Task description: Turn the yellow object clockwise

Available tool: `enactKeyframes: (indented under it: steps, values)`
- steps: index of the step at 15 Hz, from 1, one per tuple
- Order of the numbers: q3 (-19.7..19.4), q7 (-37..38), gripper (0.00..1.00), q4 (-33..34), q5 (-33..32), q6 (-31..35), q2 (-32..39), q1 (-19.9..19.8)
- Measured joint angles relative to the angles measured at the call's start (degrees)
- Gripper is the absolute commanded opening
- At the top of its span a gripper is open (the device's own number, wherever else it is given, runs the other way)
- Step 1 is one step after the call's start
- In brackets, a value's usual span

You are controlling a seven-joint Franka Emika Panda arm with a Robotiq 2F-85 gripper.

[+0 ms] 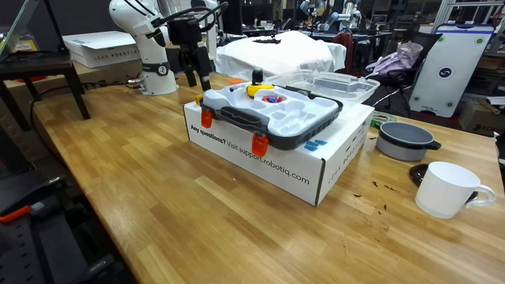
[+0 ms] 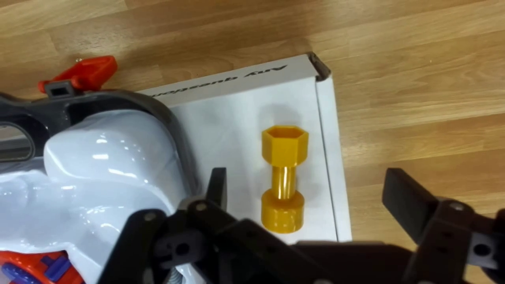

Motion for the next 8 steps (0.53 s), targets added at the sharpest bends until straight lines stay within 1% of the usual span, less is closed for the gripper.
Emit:
enactKeyframes:
  steps: [8]
  values:
    - [-0.7,-1.0,1.00,0.9,0.0,0.0,1.1,0.0]
